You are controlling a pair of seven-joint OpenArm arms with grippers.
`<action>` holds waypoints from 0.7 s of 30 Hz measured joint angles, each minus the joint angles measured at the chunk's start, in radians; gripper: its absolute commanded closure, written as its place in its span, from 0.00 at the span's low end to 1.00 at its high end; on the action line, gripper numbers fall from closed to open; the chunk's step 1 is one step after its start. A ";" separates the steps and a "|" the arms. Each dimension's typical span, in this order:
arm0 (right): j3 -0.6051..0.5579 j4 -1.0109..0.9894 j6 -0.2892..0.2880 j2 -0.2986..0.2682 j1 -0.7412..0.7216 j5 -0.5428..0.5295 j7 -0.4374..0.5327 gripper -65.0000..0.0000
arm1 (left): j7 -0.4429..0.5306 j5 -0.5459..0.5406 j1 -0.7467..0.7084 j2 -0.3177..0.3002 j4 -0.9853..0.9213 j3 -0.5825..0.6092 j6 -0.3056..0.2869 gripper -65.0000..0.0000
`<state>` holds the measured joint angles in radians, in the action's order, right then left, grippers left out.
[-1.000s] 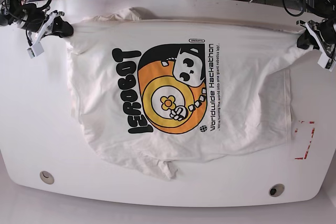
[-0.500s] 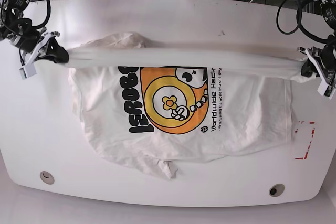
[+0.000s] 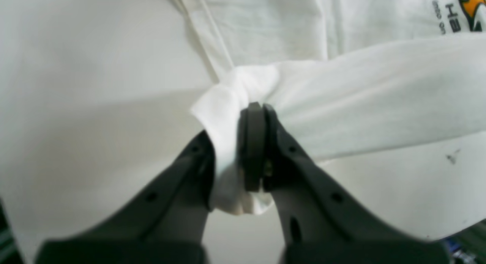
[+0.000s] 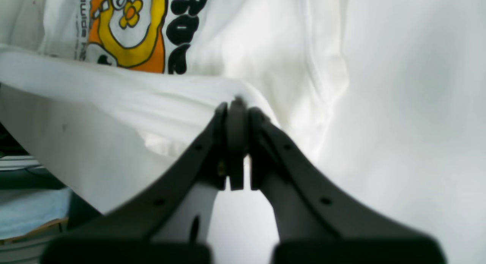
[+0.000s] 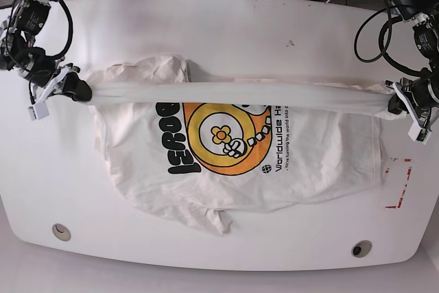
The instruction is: Layout the t-shirt on the table in an organized manner, then fold the t-shirt properly
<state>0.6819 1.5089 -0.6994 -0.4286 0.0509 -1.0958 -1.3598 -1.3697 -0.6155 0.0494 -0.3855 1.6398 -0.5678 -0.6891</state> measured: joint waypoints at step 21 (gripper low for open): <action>-0.053 -0.014 0.001 0.029 -0.158 0.194 0.007 1.00 | 0.140 0.056 0.068 -0.008 -0.175 0.113 0.006 1.00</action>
<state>0.6292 1.4948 -0.6987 -0.4000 -0.1066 -0.9016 -1.3525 -1.2297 -0.5591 0.1173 -0.3935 1.4643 -0.4553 -0.6830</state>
